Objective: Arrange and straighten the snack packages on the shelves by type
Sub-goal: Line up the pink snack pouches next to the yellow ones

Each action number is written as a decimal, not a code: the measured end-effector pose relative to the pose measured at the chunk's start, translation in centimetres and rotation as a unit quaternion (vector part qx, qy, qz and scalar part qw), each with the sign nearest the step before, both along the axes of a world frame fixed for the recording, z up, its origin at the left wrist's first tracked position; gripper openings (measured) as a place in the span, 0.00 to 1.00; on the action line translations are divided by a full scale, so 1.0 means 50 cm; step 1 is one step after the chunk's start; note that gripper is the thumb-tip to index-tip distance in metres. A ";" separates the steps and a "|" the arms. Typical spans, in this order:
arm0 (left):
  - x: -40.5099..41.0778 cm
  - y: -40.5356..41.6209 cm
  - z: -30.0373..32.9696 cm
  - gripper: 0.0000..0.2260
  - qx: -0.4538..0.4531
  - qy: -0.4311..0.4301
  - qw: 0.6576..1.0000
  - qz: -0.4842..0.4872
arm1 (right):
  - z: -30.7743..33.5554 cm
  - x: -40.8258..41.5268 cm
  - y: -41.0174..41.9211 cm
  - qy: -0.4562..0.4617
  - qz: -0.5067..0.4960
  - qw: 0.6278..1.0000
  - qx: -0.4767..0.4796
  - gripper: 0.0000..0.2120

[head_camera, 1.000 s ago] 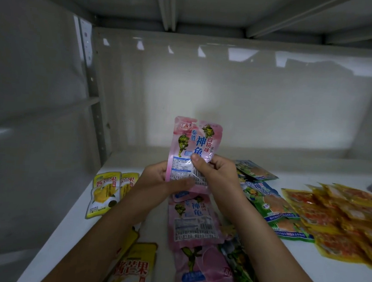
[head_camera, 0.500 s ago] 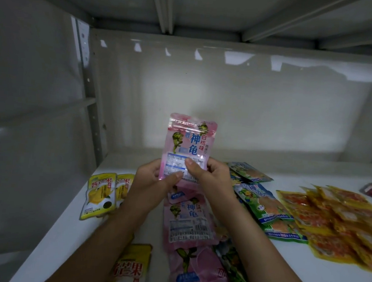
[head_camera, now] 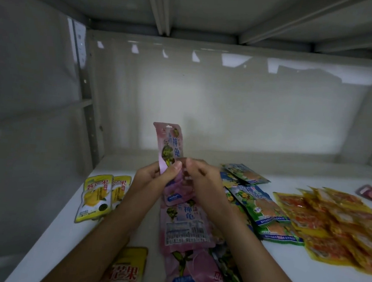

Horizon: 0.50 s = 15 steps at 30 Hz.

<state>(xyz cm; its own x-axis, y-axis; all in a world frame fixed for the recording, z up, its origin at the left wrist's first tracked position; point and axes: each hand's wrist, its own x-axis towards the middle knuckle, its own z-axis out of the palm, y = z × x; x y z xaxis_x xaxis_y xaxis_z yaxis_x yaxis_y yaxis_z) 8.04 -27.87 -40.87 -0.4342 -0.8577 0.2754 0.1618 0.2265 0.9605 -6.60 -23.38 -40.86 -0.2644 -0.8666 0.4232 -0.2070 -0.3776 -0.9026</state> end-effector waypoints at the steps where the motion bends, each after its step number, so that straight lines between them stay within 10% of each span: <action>1: 0.000 -0.007 -0.004 0.09 0.004 -0.005 1.000 0.010 | -0.009 -0.006 -0.008 0.014 -0.023 1.000 -0.003 0.11; 8: -0.002 -0.024 -0.009 0.21 0.034 0.002 0.999 0.043 | -0.018 -0.021 -0.025 -0.018 -0.072 0.994 0.084 0.17; 15: 0.018 -0.032 -0.010 0.07 0.048 0.025 0.998 0.013 | -0.009 -0.014 -0.001 -0.075 0.029 0.996 0.041 0.03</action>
<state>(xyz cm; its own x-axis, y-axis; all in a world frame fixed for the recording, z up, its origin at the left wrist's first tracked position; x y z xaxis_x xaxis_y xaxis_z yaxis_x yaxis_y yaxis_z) 8.92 -29.45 -41.37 -0.3991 -0.8922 0.2113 0.2047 0.1379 0.9691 -7.32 -23.43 -41.30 -0.2676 -0.9122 0.3103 -0.0482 -0.3089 -0.9499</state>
